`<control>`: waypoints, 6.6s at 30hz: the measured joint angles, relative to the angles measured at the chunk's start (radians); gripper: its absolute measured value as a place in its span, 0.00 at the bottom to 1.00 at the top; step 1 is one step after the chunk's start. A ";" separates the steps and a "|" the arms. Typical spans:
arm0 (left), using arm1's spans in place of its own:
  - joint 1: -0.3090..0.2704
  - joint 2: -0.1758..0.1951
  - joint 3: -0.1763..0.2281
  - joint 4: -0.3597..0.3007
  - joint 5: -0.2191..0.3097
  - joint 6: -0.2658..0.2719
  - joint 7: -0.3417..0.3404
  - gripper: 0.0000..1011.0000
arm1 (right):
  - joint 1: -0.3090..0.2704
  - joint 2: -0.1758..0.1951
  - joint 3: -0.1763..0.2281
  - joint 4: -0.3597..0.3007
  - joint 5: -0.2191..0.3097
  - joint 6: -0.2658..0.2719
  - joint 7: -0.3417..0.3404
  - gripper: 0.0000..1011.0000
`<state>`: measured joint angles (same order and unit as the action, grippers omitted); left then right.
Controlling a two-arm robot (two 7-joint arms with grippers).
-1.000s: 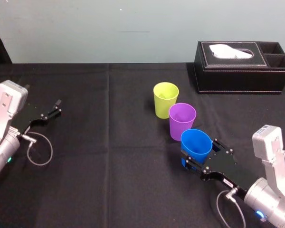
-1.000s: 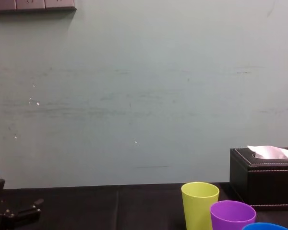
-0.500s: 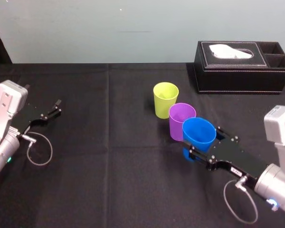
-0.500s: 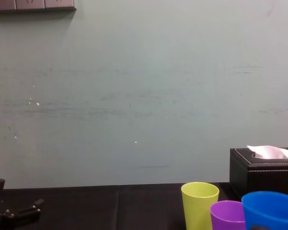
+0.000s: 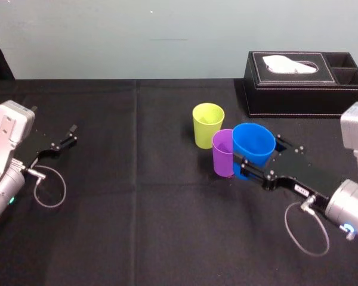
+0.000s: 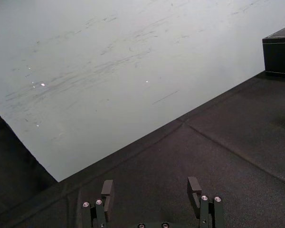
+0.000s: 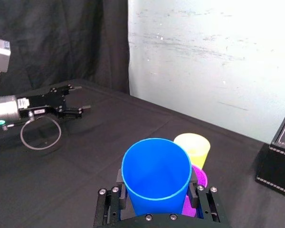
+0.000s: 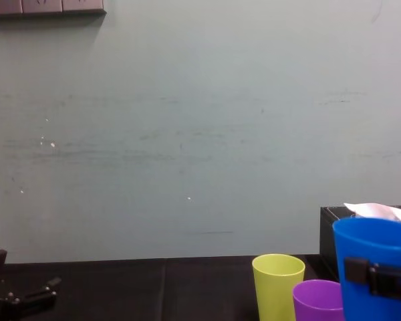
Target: Stack the three plastic cups sequentially using one hand.
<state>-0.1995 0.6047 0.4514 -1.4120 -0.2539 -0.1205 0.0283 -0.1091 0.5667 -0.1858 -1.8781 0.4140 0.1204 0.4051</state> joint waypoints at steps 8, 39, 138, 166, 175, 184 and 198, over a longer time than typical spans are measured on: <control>0.000 0.000 0.000 0.000 0.000 0.000 0.000 1.00 | 0.100 0.000 -0.029 0.046 0.015 0.037 -0.001 0.72; 0.000 0.000 0.000 0.000 0.000 0.000 0.000 1.00 | 0.386 -0.094 -0.142 0.310 0.011 0.040 -0.004 0.72; 0.000 0.000 0.000 0.000 0.000 0.000 0.000 1.00 | 0.572 -0.229 -0.226 0.608 -0.028 -0.015 0.042 0.72; 0.000 0.000 0.000 0.000 0.000 0.000 0.000 1.00 | 0.591 -0.245 -0.236 0.662 -0.033 -0.030 0.056 0.72; 0.000 0.000 0.000 0.000 0.000 0.000 0.000 1.00 | 0.590 -0.244 -0.236 0.658 -0.033 -0.029 0.055 0.83; 0.000 0.000 0.000 0.000 0.000 0.000 0.000 1.00 | 0.589 -0.243 -0.235 0.656 -0.032 -0.028 0.055 0.99; 0.000 0.000 0.000 0.000 0.000 0.000 0.000 1.00 | 0.498 -0.181 -0.197 0.493 -0.008 -0.002 0.036 0.99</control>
<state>-0.1995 0.6047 0.4514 -1.4120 -0.2539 -0.1205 0.0283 0.3891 0.3856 -0.3826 -1.3852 0.4057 0.1184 0.4410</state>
